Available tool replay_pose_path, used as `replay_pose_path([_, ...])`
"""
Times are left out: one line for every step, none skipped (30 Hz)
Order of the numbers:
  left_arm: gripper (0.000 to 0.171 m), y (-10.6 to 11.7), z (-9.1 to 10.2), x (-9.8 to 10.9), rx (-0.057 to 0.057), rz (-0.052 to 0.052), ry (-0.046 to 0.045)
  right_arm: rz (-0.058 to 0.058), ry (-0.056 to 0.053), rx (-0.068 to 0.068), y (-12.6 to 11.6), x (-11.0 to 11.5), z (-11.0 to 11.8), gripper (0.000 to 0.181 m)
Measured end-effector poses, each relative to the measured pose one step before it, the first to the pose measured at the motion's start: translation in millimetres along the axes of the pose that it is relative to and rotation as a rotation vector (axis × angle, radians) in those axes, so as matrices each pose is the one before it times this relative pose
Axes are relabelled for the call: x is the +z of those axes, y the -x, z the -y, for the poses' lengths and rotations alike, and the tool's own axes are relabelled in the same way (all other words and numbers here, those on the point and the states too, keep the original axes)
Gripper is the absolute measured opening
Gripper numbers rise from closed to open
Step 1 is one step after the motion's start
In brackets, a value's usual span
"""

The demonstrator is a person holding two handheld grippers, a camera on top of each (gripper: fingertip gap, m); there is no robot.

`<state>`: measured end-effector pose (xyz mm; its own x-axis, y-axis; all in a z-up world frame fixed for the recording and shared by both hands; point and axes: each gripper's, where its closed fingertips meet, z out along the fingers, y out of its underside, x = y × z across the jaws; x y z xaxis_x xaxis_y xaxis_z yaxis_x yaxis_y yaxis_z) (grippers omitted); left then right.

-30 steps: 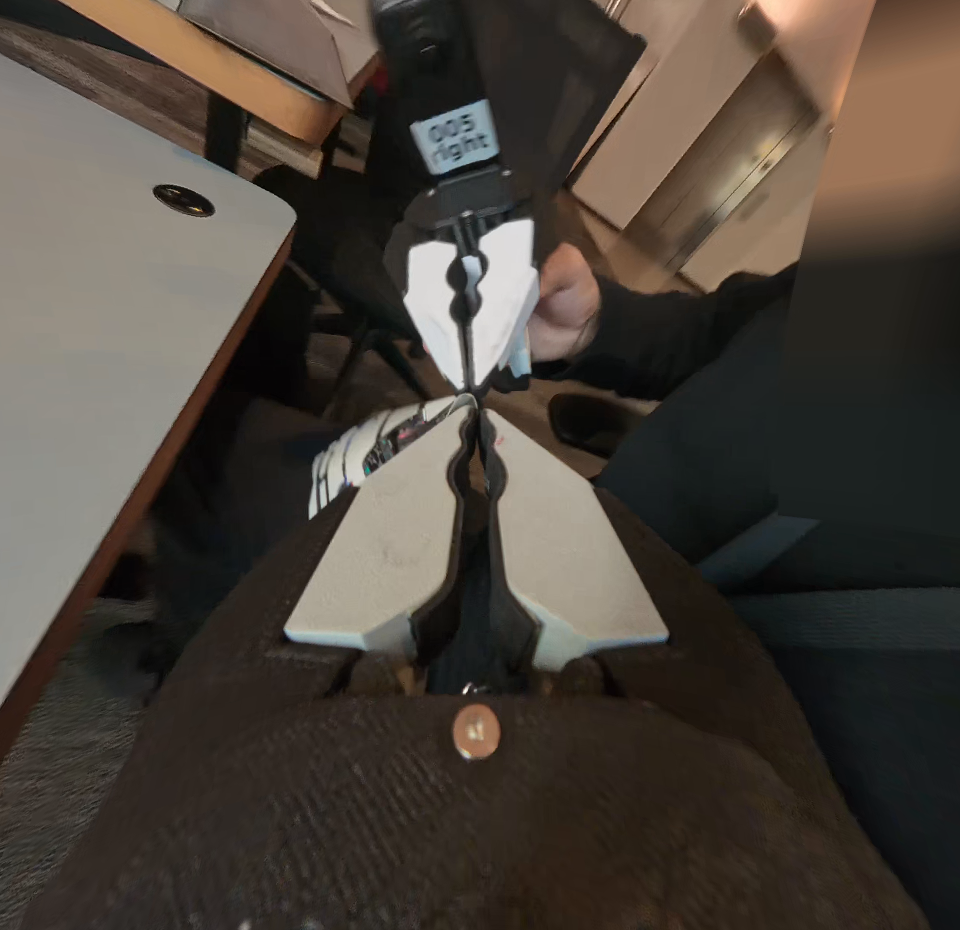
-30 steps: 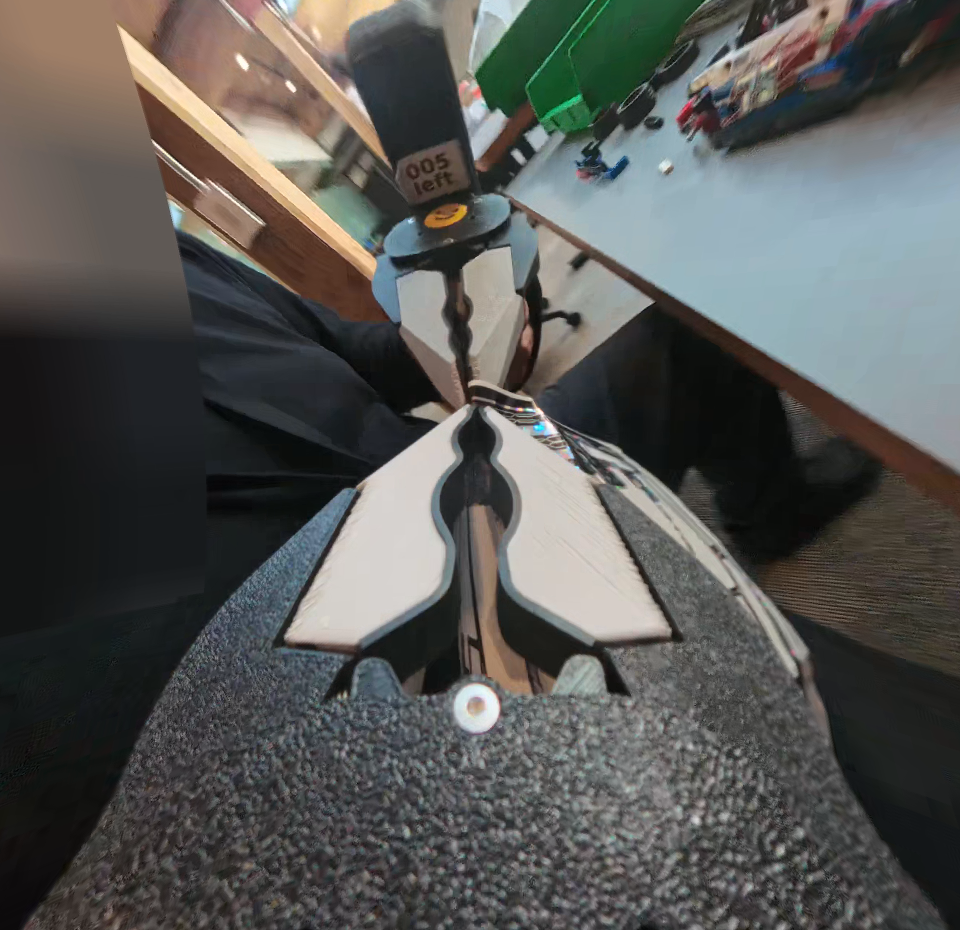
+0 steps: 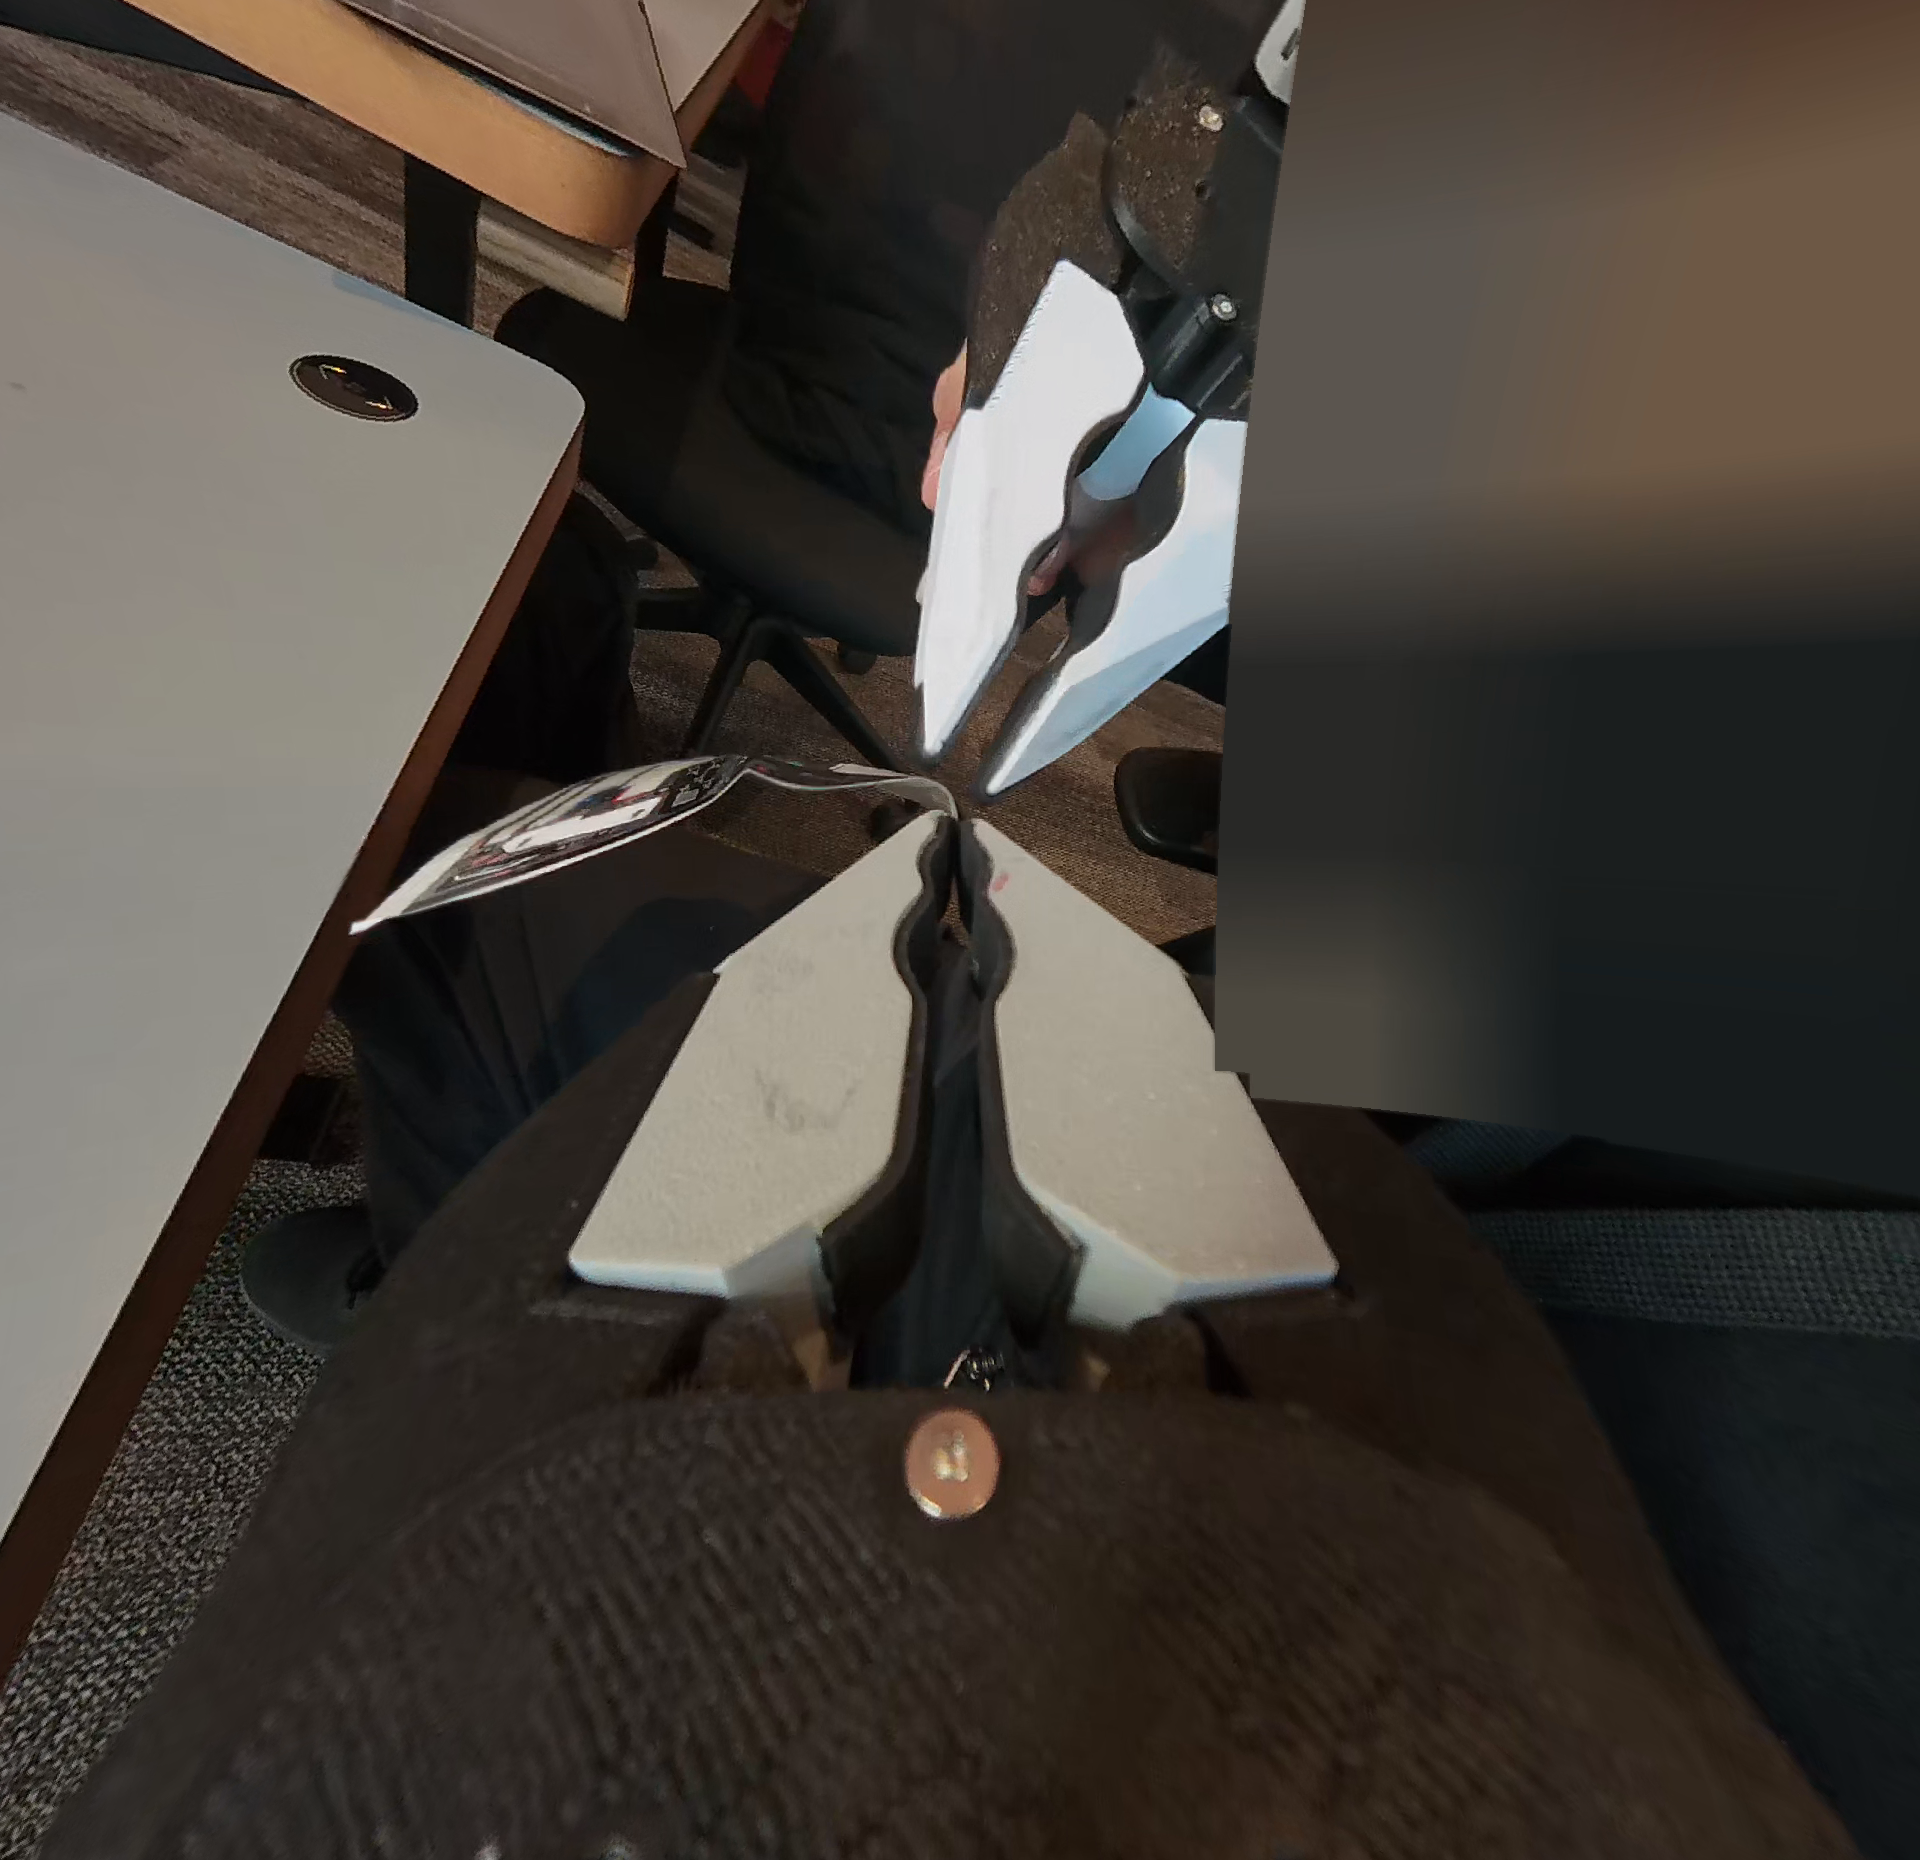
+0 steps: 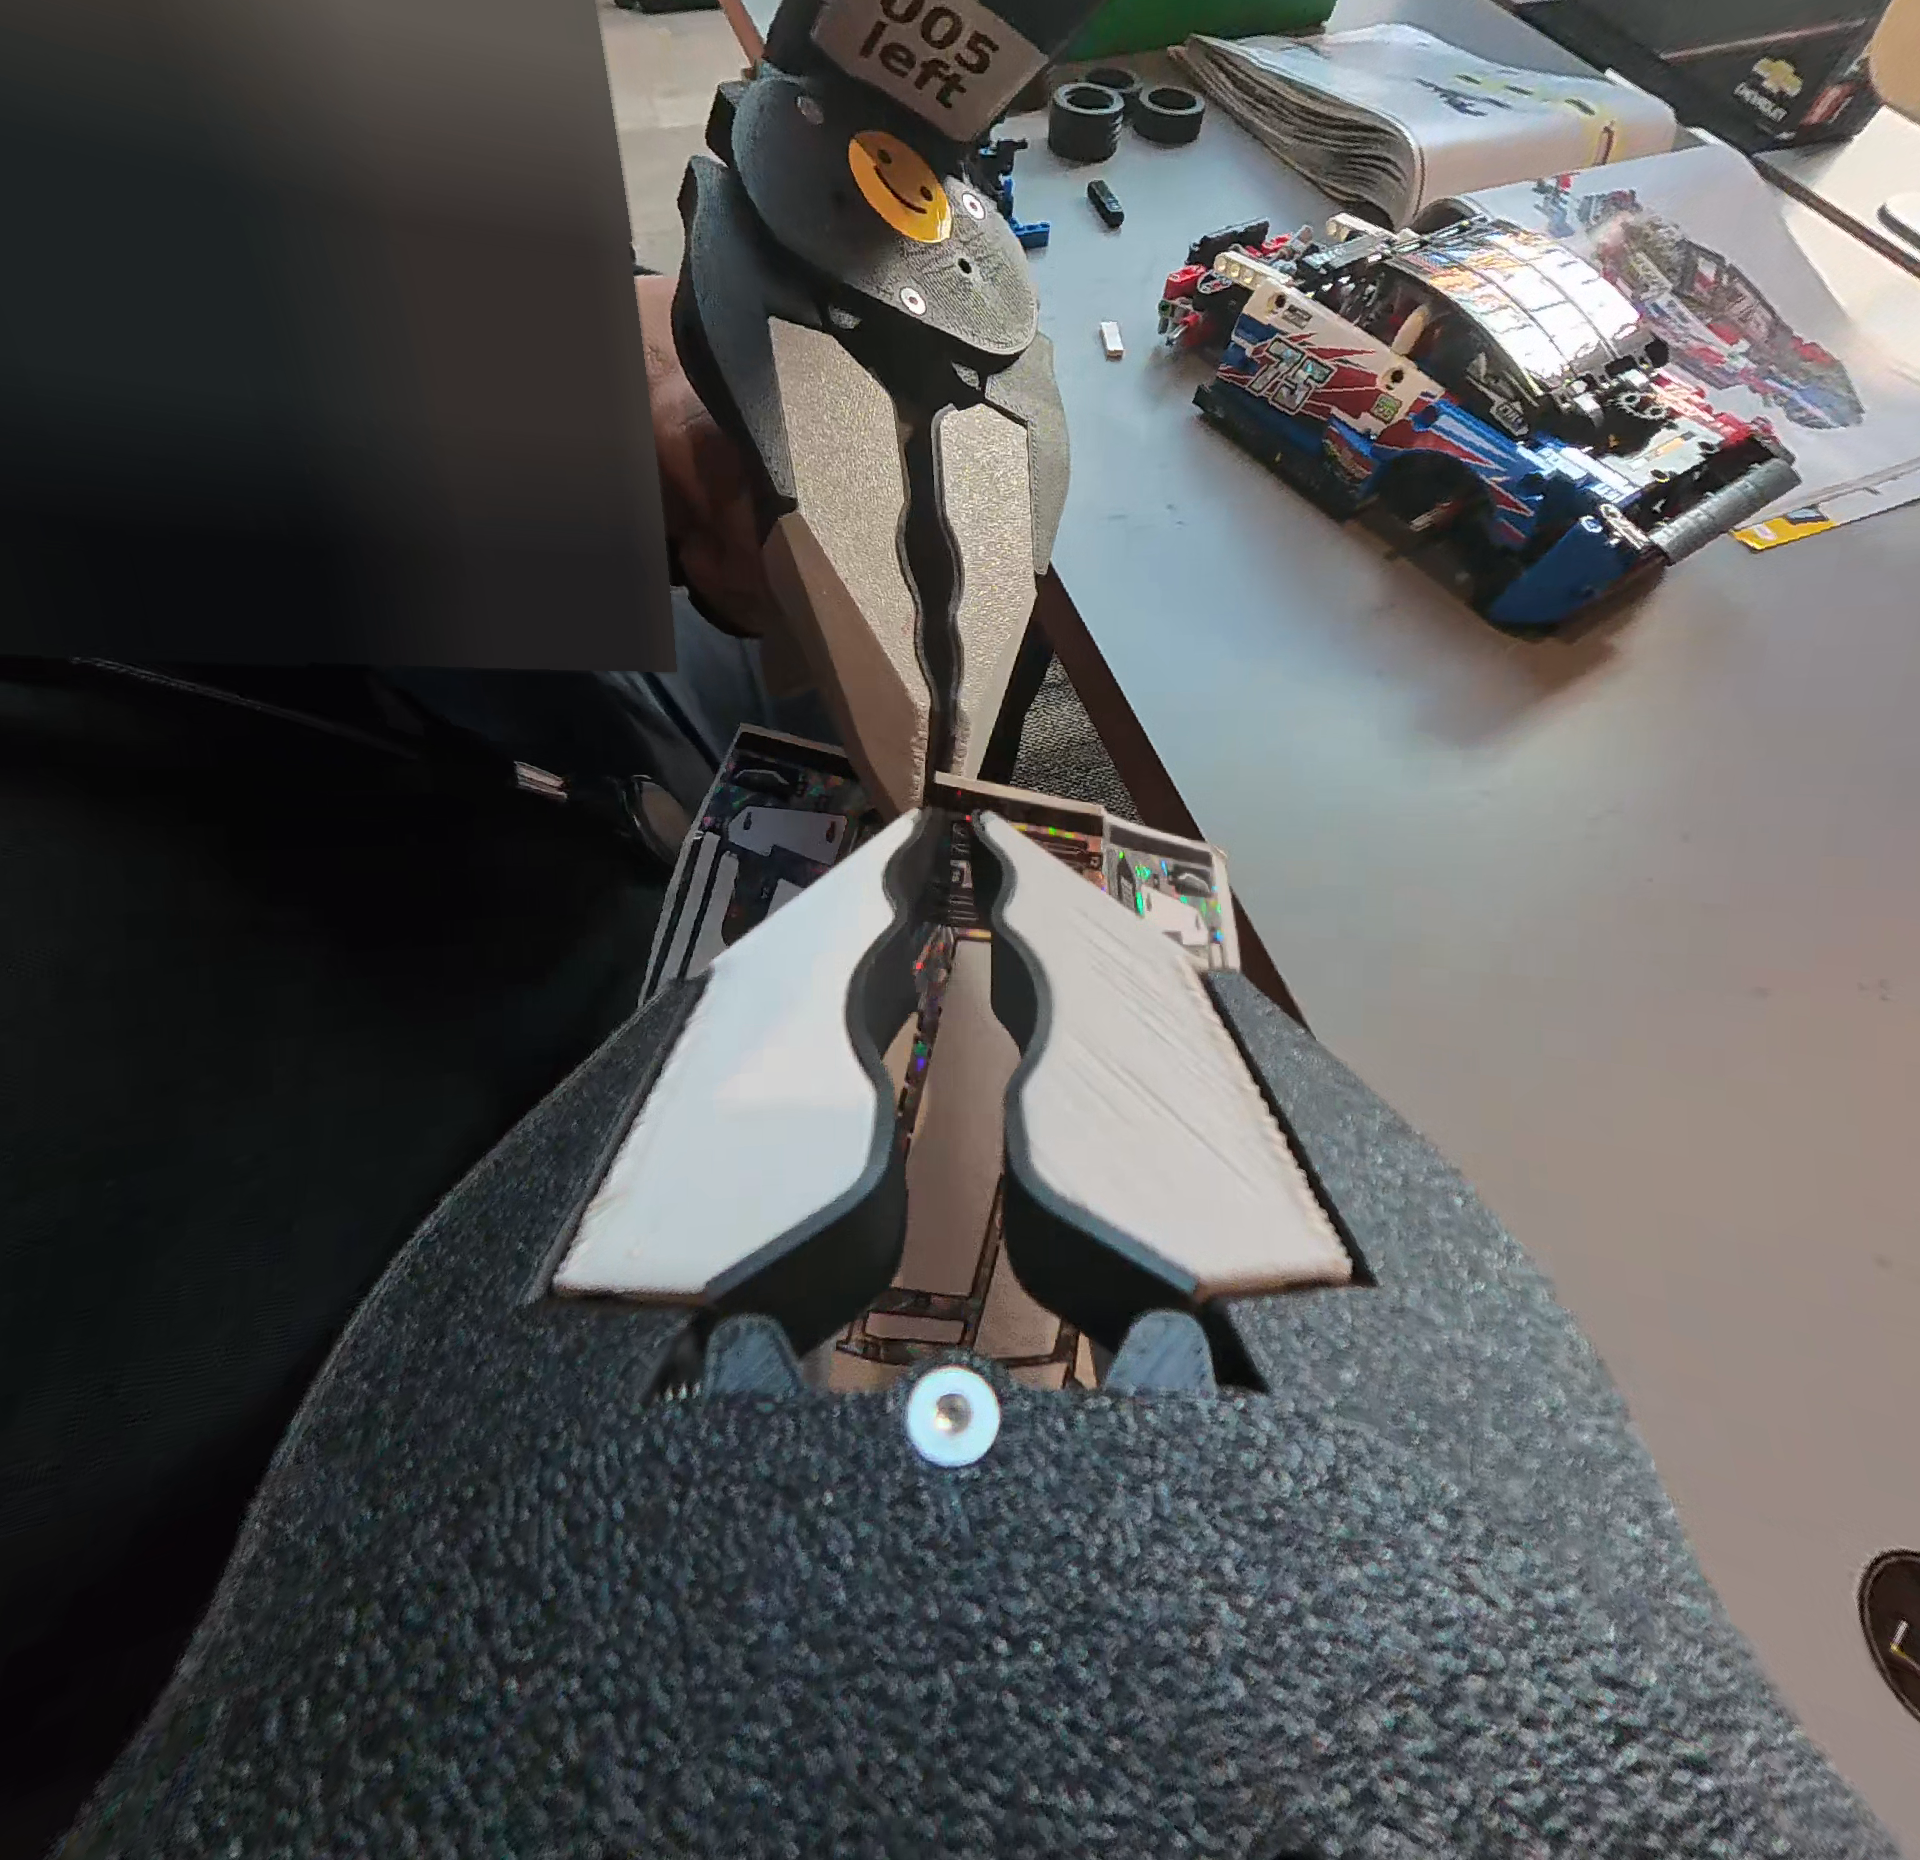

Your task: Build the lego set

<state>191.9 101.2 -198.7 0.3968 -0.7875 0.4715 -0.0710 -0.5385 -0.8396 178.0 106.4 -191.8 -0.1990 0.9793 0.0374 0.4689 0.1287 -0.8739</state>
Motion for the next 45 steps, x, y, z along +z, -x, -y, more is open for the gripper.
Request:
replay_pose_path([0.000, -0.39, -0.04, -0.13, -0.0003, -0.0024, -0.00118, -0.0108, 0.0061, 0.0011, -1.33, 0.77, -1.55, 0.002])
replay_pose_path([0.000, 0.37, -0.56, 0.02, 0.0014, 0.0030, 0.00215, -0.0006, -0.0015, 0.0007, 0.02, 0.64, -0.75, 0.002])
replay_pose_path([0.000, 0.09, -0.16, -0.10, 0.0004, 0.0010, -0.00028, 0.0090, -0.0025, 0.0064, 1.23, 0.57, -0.36, 0.000])
replay_pose_path([0.000, -0.29, -0.15, -0.21, -0.0024, -0.0019, -0.00065, 0.0034, -0.0032, 0.0066, 0.19, 0.26, -0.12, 0.000])
replay_pose_path([0.000, -0.33, 0.04, -0.04, -0.0030, -0.0022, -0.00261, 0.0038, -0.0038, 0.0043, 0.25, -0.18, 0.05, 0.000])
replay_pose_path([0.000, -0.35, -0.11, -0.02, -0.0024, -0.0029, -0.00114, 0.0046, -0.0017, 0.0043, 0.30, -0.17, 0.07, 0.000])
replay_pose_path([0.000, -0.28, 0.05, 0.02, -0.0008, -0.0011, -0.00074, 0.0016, -0.0012, 0.0016, 0.24, 0.12, 0.07, 0.000])
replay_pose_path([0.000, -0.07, 0.08, -0.10, 0.0016, 0.0005, -0.00012, -0.0010, -0.0026, 0.0005, -0.09, 0.19, 0.14, 0.000])
replay_pose_path([0.000, -0.01, -0.18, 0.01, 0.0026, 0.0001, 0.00161, 0.0033, -0.0025, 0.0063, 0.04, 0.13, -0.14, 0.000])
replay_pose_path([0.000, -0.17, -0.50, 0.06, 0.0015, -0.0027, 0.00287, 0.0127, -0.0038, 0.0177, 0.44, 0.22, -0.26, 0.000])
replay_pose_path([0.000, -0.11, -0.40, 0.07, -0.0010, -0.0022, 0.00088, 0.0181, -0.0057, 0.0237, 0.58, -0.07, -0.32, 0.000])
replay_pose_path([0.000, -0.21, 0.06, 0.14, -0.0016, -0.0003, -0.00343, 0.0133, -0.0075, 0.0252, -0.38, -0.63, -0.07, 0.000])
replay_pose_path([0.000, -0.07, -0.22, -0.02, -0.0009, -0.0003, -0.00209, 0.0097, -0.0087, 0.0247, -0.77, -0.88, 0.15, 0.000])
replay_pose_path([0.000, -0.40, -0.31, 0.01, -0.0032, -0.0035, -0.00090, -0.0067, -0.0112, 0.0187, -3.11, -1.52, 0.47, 0.000])
replay_pose_path([0.000, 0.11, -0.09, -0.20, -0.0054, -0.0009, -0.00385, -0.0232, -0.0166, 0.0110, -5.13, -2.35, 1.06, 0.000])
replay_pose_path([0.000, -0.09, 0.38, -0.40, -0.0063, -0.0020, -0.00709, -0.0046, -0.0090, 0.0087, -2.20, -1.99, 0.52, 0.000])
replay_pose_path([0.000, -0.23, 0.31, -0.25, -0.0066, -0.0041, -0.00532, 0.0110, -0.0097, 0.0149, 0.63, -0.95, 1.00, 0.000])
replay_pose_path([0.000, 0.38, -0.25, -0.18, -0.0048, -0.0006, -0.00033, 0.0103, -0.0166, 0.0141, 1.23, -0.67, 1.94, 0.000])
replay_pose_path([0.000, 0.66, -0.38, -0.02, -0.0003, 0.0026, 0.00069, 0.0091, -0.0090, 0.0108, 1.42, -0.03, 0.98, 0.000])
replay_pose_path([0.000, 0.61, -0.36, 0.02, 0.0001, 0.0016, 0.00201, -0.0027, -0.0064, 0.0061, -0.14, 0.20, 0.39, 0.000])
replay_pose_path([0.000, 0.29, -0.25, 0.01, -0.0003, 0.0004, 0.00143, 0.0008, -0.0037, -0.0002, 0.65, 0.22, -0.15, 0.000])
replay_pose_path([0.000, 0.23, 0.06, 0.12, 0.0000, 0.0003, 0.00082, 0.0118, 0.0045, -0.0031, 2.37, 0.42, -0.94, 0.000])
replay_pose_path([0.000, -0.05, 0.11, 0.08, -0.0001, -0.0008, 0.00063, 0.0133, 0.0065, -0.0027, 2.78, 0.95, -0.87, 0.009])
replay_pose_path([0.000, -0.24, 0.14, 0.19, 0.0001, -0.0019, 0.00047, 0.0071, 0.0090, -0.0013, 1.93, 1.20, -0.91, 0.014])
replay_pose_path([0.000, -0.50, 0.28, 0.32, 0.0018, -0.0016, 0.00055, -0.0022, 0.0089, -0.0076, 0.64, 0.96, -1.07, 0.014])
replay_pose_path([0.000, -0.55, 0.19, 0.46, 0.0028, -0.0015, 0.00082, -0.0146, 0.0051, -0.0118, -1.20, 0.79, -0.72, 0.013])
replay_pose_path([0.000, -0.51, 0.31, 0.46, 0.0024, -0.0012, 0.00095, -0.0091, 0.0084, -0.0114, -0.64, 0.71, -1.15, 0.012])
replay_pose_path([0.000, -0.53, 0.16, 0.35, 0.0026, -0.0009, 0.00068, -0.0039, 0.0057, -0.0060, -0.16, 0.61, -0.46, 0.011])
replay_pose_path([0.000, -0.53, 0.24, 0.24, 0.0028, -0.0004, 0.00024, -0.0018, -0.0007, -0.0036, -0.10, 0.14, 0.31, 0.009])
replay_pose_path([0.000, -0.57, 0.19, 0.19, 0.0016, -0.0013, 0.00041, -0.0002, 0.0020, -0.0026, -0.19, 0.23, -0.33, 0.007])
replay_pose_path([0.000, -0.35, -0.02, 0.17, 0.0013, 0.0013, 0.00152, 0.0025, 0.0028, 0.0005, -0.03, 0.21, -0.70, 0.007])
replay_pose_path([0.000, -0.01, -0.15, 0.14, 0.0033, 0.0023, 0.00088, 0.0063, -0.0008, 0.0033, 0.41, -0.06, -0.17, 0.006])
replay_pose_path([0.000, -0.05, 0.02, 0.03, 0.0006, 0.0005, 0.00008, 0.0033, -0.0008, 0.0041, -0.08, 0.04, -0.21, 0.006])
replay_pose_path([0.000, -0.11, 0.02, 0.03, 0.0001, 0.0004, 0.00010, 0.0026, -0.0008, 0.0048, -0.21, -0.03, -0.11, 0.005])
replay_pose_path([0.000, -0.01, 0.16, -0.15, 0.0010, 0.0016, -0.00119, 0.0058, -0.0021, 0.0041, 0.43, -0.11, 0.07, 0.003])
replay_pose_path([0.000, 0.02, -0.01, -0.18, -0.0001, 0.0002, -0.00042, 0.0043, -0.0024, 0.0035, 0.27, -0.02, 0.24, 0.001])
replay_pose_path([0.000, -0.44, -0.08, -0.16, -0.0010, -0.0030, -0.00046, -0.0064, -0.0040, 0.0016, -1.15, -0.37, 0.33, 0.000])
replay_pose_path([0.000, -0.50, 0.03, -0.13, -0.0025, -0.0033, -0.00189, -0.0086, -0.0037, 0.0004, -1.70, -0.66, 0.09, 0.000])
replay_pose_path([0.000, 0.02, 0.03, -0.15, -0.0023, -0.0003, -0.00255, 0.0013, 0.0002, 0.0042, -0.59, -0.41, -0.36, 0.000])
replay_pose_path([0.000, -0.01, -0.32, 0.04, -0.0005, -0.0003, 0.00013, 0.0058, -0.0018, 0.0061, 0.45, -0.12, -0.05, 0.000])
replay_pose_path([0.000, 0.10, -0.31, -0.02, -0.0004, -0.0004, 0.00140, 0.0032, -0.0037, 0.0025, 0.49, -0.10, 0.27, 0.000])
replay_pose_path([0.000, 0.42, 0.10, -0.06, -0.0002, 0.0011, -0.00060, 0.0012, -0.0001, 0.0008, 0.40, 0.05, -0.22, 0.000])
replay_pose_path([0.000, 0.39, -0.22, 0.00, -0.0005, 0.0000, 0.00095, 0.0018, -0.0006, 0.0020, 0.39, 0.04, 0.08, 0.000])
replay_pose_path([0.000, 0.18, -0.11, -0.03, -0.0009, -0.0010, -0.00032, 0.0085, -0.0032, 0.0026, 1.17, -0.25, 0.39, 0.000])
replay_pose_path([0.000, 0.09, 0.07, -0.10, -0.0015, -0.0012, -0.00104, 0.0100, -0.0026, 0.0057, 1.12, -0.05, 0.30, 0.005])
